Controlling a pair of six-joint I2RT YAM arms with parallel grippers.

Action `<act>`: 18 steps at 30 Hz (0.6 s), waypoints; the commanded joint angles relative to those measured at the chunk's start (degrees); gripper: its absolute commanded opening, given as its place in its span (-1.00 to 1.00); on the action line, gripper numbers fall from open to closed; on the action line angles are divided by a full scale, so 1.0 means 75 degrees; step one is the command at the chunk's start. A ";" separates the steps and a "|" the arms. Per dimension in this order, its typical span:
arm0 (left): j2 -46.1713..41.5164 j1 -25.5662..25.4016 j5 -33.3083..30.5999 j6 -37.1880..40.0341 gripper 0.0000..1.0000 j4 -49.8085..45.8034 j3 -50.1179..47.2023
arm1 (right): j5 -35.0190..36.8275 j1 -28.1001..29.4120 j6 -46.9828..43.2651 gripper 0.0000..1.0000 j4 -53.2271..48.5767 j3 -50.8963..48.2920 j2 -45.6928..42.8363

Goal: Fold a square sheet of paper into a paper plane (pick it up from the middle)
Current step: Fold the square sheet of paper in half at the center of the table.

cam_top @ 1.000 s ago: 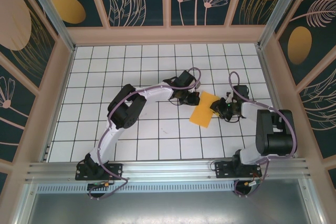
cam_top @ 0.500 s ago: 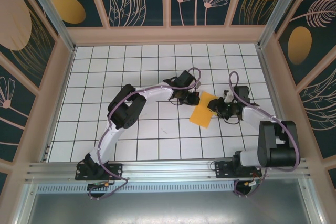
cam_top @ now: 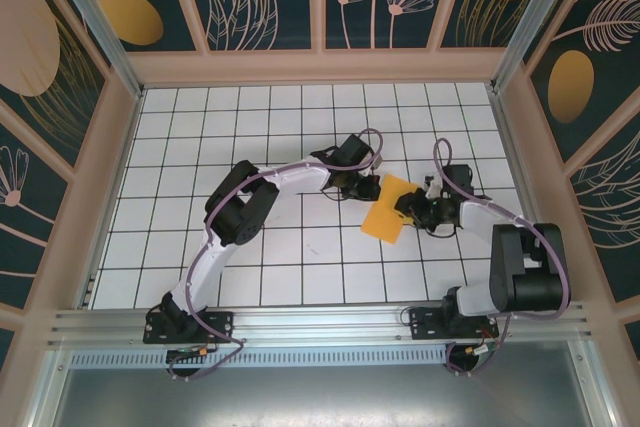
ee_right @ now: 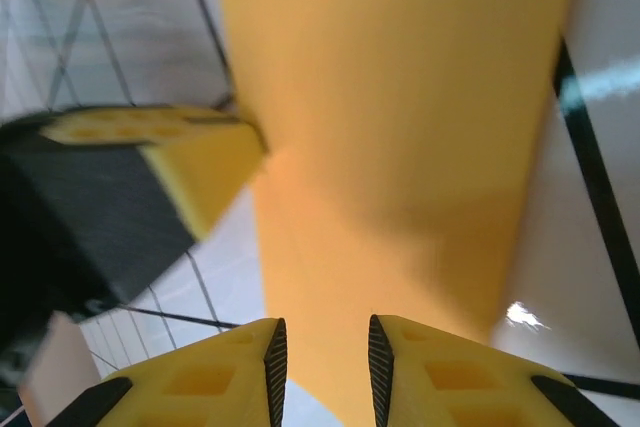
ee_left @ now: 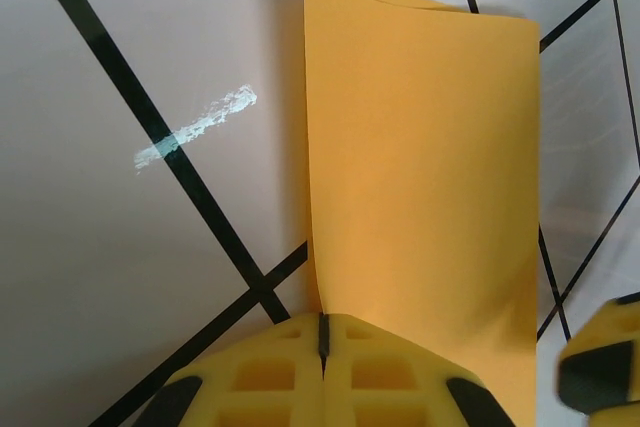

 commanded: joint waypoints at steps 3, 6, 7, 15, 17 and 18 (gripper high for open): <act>0.0577 -0.0037 -0.0637 0.0112 -0.98 -0.0376 -0.0311 | 0.0070 -0.0233 -0.0164 -0.36 0.0182 0.0638 0.0408; 0.0574 -0.0028 -0.0620 0.0108 -0.98 -0.0372 -0.0311 | 0.0037 -0.0269 -0.0170 -0.37 0.0499 0.0731 0.1004; 0.0568 -0.0035 -0.0623 0.0109 -0.98 -0.0359 -0.0324 | 0.0054 -0.0291 -0.0153 -0.37 0.0596 0.0751 0.1213; 0.0586 -0.0036 -0.0608 0.0123 -0.98 -0.0392 -0.0276 | 0.0088 -0.0525 -0.0387 -0.39 0.0495 0.0937 0.2000; 0.0574 -0.0031 -0.0624 0.0132 -0.98 -0.0427 -0.0280 | -0.0076 -0.0546 -0.0432 -0.38 0.0288 0.1216 0.1581; 0.0570 -0.0028 -0.0637 0.0124 -0.98 -0.0417 -0.0294 | -0.0047 -0.0561 -0.0445 -0.37 0.0211 0.1345 0.1398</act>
